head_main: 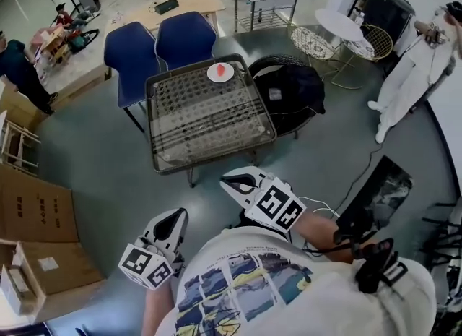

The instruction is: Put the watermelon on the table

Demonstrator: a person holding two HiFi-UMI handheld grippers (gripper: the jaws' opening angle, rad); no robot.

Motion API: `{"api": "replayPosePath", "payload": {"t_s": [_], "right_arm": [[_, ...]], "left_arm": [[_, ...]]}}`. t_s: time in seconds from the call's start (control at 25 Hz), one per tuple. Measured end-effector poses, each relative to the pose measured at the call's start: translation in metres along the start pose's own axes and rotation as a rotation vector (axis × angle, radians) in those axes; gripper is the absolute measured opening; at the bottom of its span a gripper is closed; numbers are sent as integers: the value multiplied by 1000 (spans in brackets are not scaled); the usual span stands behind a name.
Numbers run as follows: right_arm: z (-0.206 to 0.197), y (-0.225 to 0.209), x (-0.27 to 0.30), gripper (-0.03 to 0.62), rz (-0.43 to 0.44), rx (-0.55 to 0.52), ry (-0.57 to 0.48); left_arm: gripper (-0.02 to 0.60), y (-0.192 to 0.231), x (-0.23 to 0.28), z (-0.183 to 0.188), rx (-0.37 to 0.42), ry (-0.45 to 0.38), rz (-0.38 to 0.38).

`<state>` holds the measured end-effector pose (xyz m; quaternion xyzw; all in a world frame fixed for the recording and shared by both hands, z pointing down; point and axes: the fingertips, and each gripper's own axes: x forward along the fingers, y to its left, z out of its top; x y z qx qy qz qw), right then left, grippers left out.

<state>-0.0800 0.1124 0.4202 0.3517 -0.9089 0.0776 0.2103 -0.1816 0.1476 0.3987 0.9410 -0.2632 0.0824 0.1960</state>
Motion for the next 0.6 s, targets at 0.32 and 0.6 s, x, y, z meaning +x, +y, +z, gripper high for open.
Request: {"api": "replayPosePath", "payload": {"t_s": [0.32, 0.6], "right_arm": [[-11, -3, 13, 11, -3, -1, 11], [7, -4, -15, 11, 7, -9, 2]], "left_arm": [[8, 10, 10, -11, 4, 8, -20], [8, -17, 9, 10, 15, 20, -9]]}}
